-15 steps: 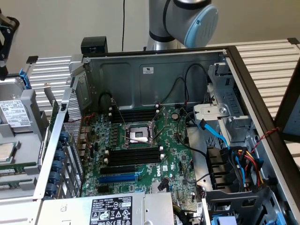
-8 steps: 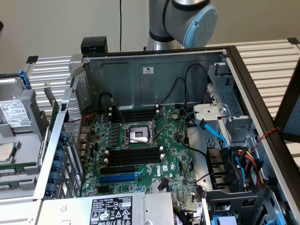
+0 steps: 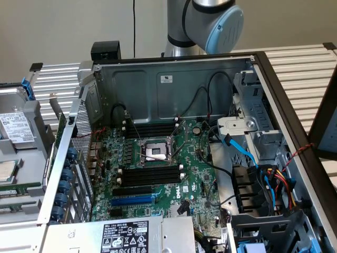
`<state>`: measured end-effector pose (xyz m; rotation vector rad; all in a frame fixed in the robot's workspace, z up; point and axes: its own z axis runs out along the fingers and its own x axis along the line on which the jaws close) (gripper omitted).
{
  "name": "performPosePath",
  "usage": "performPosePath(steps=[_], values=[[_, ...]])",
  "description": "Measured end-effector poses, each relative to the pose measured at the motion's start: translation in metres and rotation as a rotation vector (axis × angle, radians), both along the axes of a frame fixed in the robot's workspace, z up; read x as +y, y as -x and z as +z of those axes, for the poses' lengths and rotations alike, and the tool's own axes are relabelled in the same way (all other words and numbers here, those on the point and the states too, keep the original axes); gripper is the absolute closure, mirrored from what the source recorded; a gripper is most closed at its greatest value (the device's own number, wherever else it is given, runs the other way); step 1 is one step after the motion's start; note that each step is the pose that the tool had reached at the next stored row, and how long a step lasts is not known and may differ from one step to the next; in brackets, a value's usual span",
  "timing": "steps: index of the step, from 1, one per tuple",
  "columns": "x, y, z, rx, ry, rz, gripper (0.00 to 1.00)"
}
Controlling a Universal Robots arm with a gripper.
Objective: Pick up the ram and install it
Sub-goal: 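Reach for the ram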
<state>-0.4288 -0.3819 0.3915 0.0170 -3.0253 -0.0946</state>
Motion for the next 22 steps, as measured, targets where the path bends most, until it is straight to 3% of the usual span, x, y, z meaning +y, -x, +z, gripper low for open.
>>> performPosePath(steps=[12, 14, 17, 18, 22], values=[[0.0, 0.0, 0.0, -0.0001, 0.0, 0.217, 0.73], [0.0, 0.0001, 0.0001, -0.0035, 0.0005, 0.253, 0.73], [0.0, 0.0, 0.0001, -0.0183, 0.0024, 0.296, 0.73], [0.0, 0.0, 0.0, -0.0271, 0.0035, 0.306, 0.73], [0.0, 0.0, 0.0, -0.0734, 0.01, 0.346, 0.73]])
